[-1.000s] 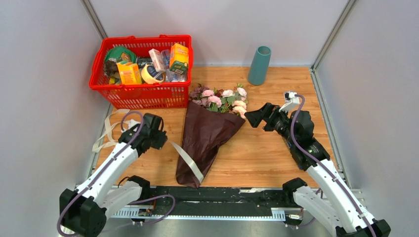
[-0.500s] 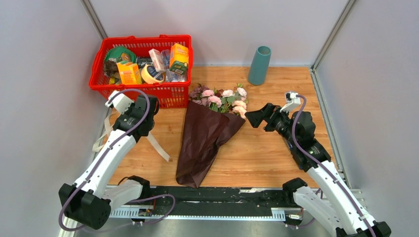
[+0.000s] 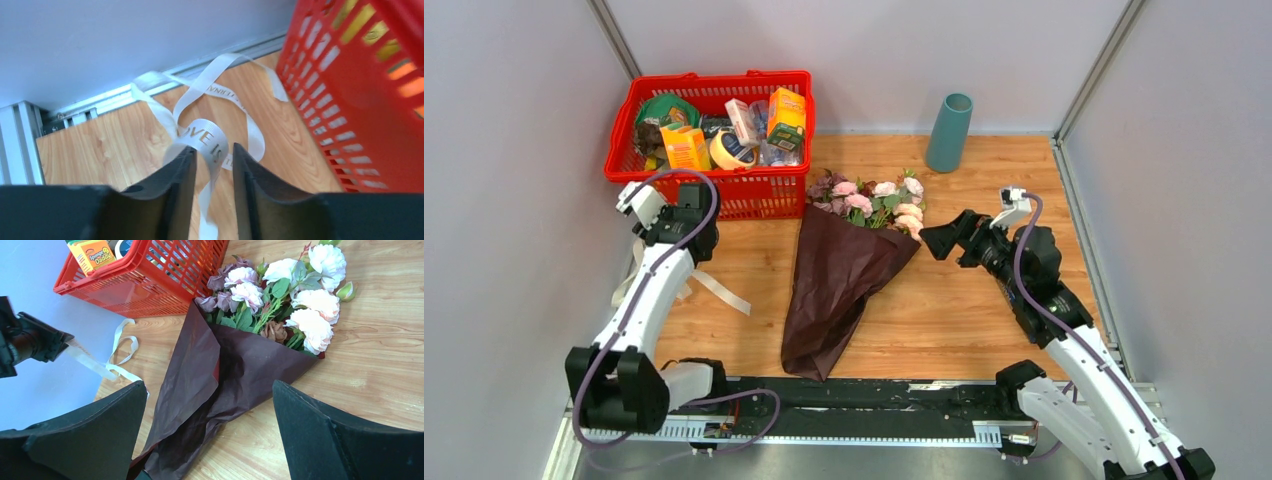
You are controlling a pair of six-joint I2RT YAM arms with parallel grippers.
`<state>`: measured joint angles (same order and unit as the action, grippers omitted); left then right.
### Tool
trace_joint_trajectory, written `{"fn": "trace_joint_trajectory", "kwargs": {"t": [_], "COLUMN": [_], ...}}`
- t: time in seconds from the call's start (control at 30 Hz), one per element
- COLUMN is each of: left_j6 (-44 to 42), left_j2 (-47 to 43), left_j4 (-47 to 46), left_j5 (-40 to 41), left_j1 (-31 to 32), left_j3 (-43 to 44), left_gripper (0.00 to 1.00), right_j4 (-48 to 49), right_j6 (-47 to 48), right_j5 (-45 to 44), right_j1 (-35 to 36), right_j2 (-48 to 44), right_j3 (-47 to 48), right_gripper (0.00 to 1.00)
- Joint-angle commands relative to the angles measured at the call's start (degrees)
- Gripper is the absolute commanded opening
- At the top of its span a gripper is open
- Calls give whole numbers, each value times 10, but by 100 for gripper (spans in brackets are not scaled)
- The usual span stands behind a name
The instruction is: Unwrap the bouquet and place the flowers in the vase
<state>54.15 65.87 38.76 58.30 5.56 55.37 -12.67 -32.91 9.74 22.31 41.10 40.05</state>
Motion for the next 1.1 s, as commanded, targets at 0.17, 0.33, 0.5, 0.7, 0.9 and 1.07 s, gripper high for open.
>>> {"fn": "trace_joint_trajectory", "kwargs": {"t": [0.17,0.33,0.5,0.7,0.9,1.07], "left_j6": [37,-155,-267,-329,-338,-302], "left_j2": [115,117,33,-95,-162,-203], "left_j4": [176,158,89,-25,-75,-142], "left_j5": [-23,-186,-292,-559,-695,-679], "left_j1": [-28,-5,75,99,169,283], "left_j3": [109,149,113,39,-22,-105], "left_gripper": [73,73,73,75,75,76], "right_j4": [21,25,57,121,235,319], "right_j6": [-35,-74,-129,-167,-201,-202], "right_j5": [21,37,30,34,76,106], "right_j1": [-2,-2,-1,-2,3,28], "right_j2": [8,42,56,64,109,200], "right_j3": [-34,-39,-74,-134,-182,-183], "right_gripper": [99,96,94,88,86,87]}}
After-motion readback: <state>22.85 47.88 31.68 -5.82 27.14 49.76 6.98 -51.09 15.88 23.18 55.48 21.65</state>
